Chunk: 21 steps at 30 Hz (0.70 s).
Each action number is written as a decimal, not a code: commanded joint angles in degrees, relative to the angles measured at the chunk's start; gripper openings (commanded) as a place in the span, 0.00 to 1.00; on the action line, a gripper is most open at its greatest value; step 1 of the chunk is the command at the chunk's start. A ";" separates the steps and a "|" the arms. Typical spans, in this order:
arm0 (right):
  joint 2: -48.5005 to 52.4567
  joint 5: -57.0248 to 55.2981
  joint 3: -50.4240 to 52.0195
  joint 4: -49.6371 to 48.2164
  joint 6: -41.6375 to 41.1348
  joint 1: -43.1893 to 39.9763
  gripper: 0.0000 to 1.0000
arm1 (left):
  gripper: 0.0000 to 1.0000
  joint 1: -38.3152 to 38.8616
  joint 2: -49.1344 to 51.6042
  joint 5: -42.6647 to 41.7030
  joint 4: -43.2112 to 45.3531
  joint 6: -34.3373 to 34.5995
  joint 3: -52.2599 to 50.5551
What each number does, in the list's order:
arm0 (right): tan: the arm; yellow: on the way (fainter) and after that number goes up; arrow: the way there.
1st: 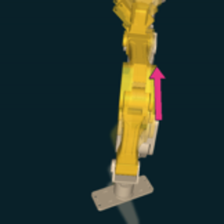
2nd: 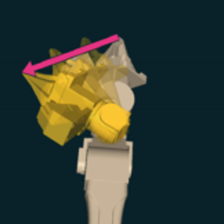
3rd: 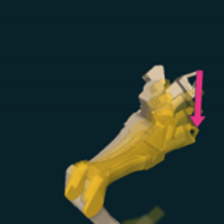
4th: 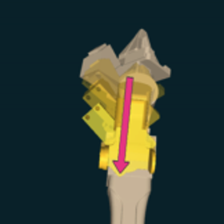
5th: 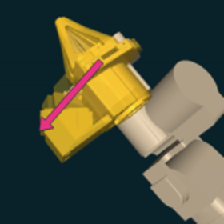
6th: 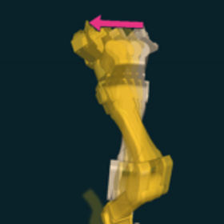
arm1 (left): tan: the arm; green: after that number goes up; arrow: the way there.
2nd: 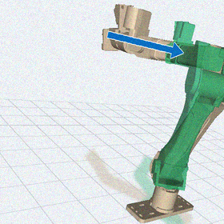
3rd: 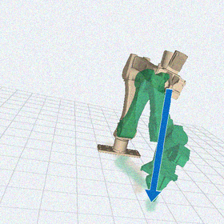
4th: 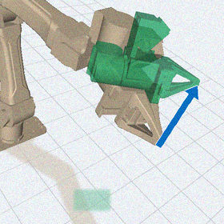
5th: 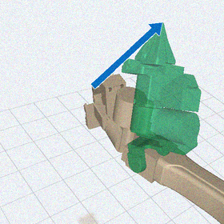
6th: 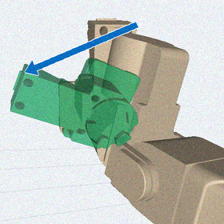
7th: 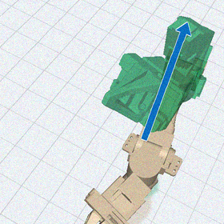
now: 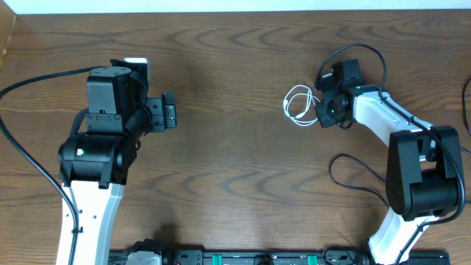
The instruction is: Untangle cables
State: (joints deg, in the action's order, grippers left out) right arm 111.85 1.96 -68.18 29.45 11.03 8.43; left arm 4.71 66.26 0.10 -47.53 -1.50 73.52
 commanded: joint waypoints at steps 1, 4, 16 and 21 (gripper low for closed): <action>3.61 -1.86 2.43 2.86 0.17 -0.22 0.01 | 0.93 -0.04 -0.02 -0.11 0.04 -0.35 0.52; 3.61 -5.18 2.45 3.80 -2.56 -0.79 0.01 | 0.92 -0.04 -0.02 -0.11 0.04 -0.35 0.52; 3.61 -9.35 2.49 7.69 -13.22 -12.04 0.01 | 0.93 -0.04 -0.02 -0.11 0.04 -0.35 0.52; 3.61 -9.33 2.80 8.13 -15.32 -19.63 0.02 | 0.92 -0.04 -0.02 -0.11 0.04 -0.35 0.52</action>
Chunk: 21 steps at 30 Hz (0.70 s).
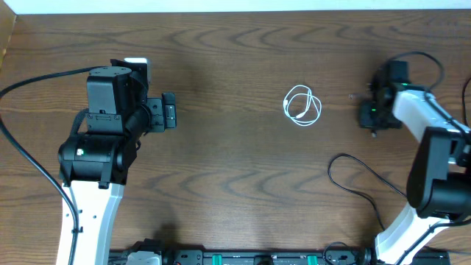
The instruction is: Untangle cables
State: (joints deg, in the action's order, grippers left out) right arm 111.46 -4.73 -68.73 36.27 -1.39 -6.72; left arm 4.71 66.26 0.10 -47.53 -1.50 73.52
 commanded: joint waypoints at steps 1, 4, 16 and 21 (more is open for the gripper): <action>4.00 -2.64 3.34 1.27 -2.91 -7.28 0.02 | 0.92 -0.04 -0.02 -0.11 0.04 -0.35 0.52; 4.00 -2.64 3.34 1.27 -2.91 -11.89 0.02 | 0.92 -0.04 -0.02 -0.11 0.04 -0.35 0.52; 4.00 -2.60 3.34 0.42 -4.68 -28.98 0.03 | 0.92 -0.04 -0.02 -0.11 0.04 -0.35 0.52; 4.00 4.00 3.34 -1.16 -6.91 -35.74 0.04 | 0.92 -0.04 -0.02 -0.11 0.04 -0.35 0.52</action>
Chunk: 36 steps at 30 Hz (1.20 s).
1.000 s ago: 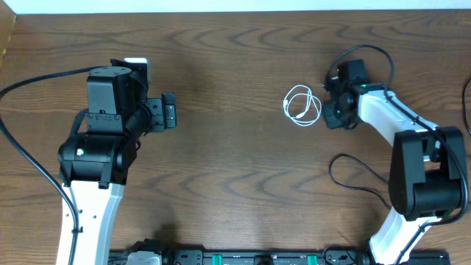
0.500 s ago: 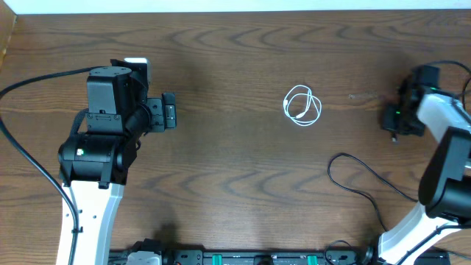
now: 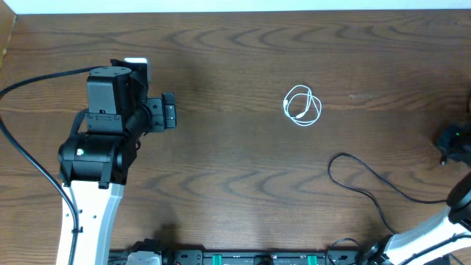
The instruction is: Untangle cables
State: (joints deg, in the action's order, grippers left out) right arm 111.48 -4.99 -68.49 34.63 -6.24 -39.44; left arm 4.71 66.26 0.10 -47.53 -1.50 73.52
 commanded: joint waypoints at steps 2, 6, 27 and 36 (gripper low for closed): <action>3.98 6.99 3.10 0.17 -2.05 -4.28 0.10 | 0.92 -0.04 -0.02 -0.11 0.04 -0.35 0.52; 3.98 9.31 3.10 -0.13 -2.05 -5.25 0.49 | 0.92 -0.04 -0.02 -0.11 0.04 -0.35 0.52; -5.25 35.36 3.08 11.10 18.18 6.01 0.99 | 0.92 -0.04 -0.04 -0.11 0.04 -0.35 0.52; -7.67 31.98 3.08 12.59 11.32 23.41 0.99 | 0.92 -0.04 -0.02 -0.11 0.04 -0.35 0.52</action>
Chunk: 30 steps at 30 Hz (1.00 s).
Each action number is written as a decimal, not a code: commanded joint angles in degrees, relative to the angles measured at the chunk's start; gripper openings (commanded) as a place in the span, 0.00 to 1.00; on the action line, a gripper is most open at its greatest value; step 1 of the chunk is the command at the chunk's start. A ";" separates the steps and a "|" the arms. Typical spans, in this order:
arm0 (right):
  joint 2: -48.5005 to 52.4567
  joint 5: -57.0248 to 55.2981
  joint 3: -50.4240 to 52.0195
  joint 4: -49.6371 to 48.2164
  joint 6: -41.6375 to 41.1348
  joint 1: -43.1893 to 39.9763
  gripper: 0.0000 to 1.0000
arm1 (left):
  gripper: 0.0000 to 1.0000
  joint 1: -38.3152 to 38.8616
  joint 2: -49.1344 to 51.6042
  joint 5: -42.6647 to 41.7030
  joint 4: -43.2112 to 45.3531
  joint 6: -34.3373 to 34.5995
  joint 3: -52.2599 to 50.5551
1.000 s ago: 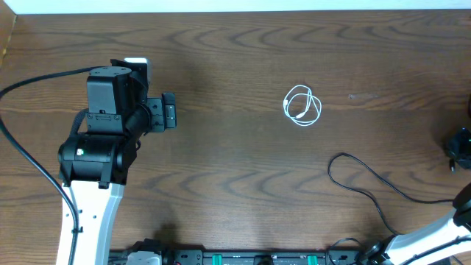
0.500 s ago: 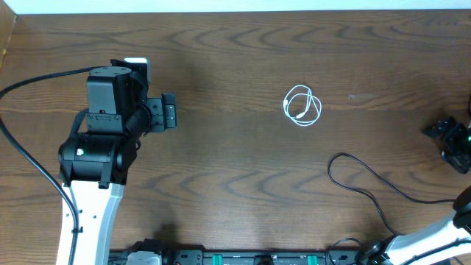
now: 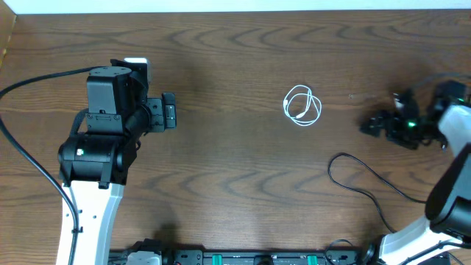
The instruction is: Untangle cables
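Observation:
A thin white cable point(image 3: 302, 106) lies coiled in small overlapping loops on the brown wooden table, right of centre. My right gripper point(image 3: 368, 126) points left toward it from the right side, a short gap away from the coil and touching nothing. Its jaws are too small and dark to read. My left gripper point(image 3: 171, 112) hovers far to the left of the table. Its fingers stand apart with nothing between them.
A black lead point(image 3: 355, 174) of the right arm loops across the table in front of the coil, toward the front right. The table's far edge point(image 3: 235, 12) runs along the top. A rail of hardware point(image 3: 243, 258) lines the front edge.
The right arm was at the table's far right edge. Its gripper now reaches back in toward the left, nearer the white coil. The coil and the left arm have not moved.
My right gripper was at the right rim of the white coil. Then it stood clear of it to the right, then out at the table's right edge. Now it has come back part of the way. The coil looks the same throughout.

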State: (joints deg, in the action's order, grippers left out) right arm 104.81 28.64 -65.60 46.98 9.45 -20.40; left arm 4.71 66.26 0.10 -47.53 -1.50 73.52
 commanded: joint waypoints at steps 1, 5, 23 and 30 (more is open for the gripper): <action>-1.01 -2.51 0.20 0.22 -5.68 5.86 0.99 | 0.92 -0.04 -0.02 -0.11 0.04 -0.35 0.52; -1.05 -7.39 0.20 0.48 -10.58 12.90 0.99 | 0.92 -0.04 -0.02 -0.11 0.04 -0.35 0.52; -7.32 -29.59 0.20 3.26 -30.97 32.17 0.99 | 0.92 -0.04 -0.02 -0.11 0.04 -0.35 0.52; -9.66 -40.28 0.20 4.48 -46.23 40.96 0.99 | 0.92 -0.04 -0.02 -0.11 0.04 -0.35 0.52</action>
State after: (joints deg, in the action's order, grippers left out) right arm 95.61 -5.45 -65.43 51.79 -27.40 18.00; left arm 4.71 66.26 0.10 -47.53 -1.50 73.52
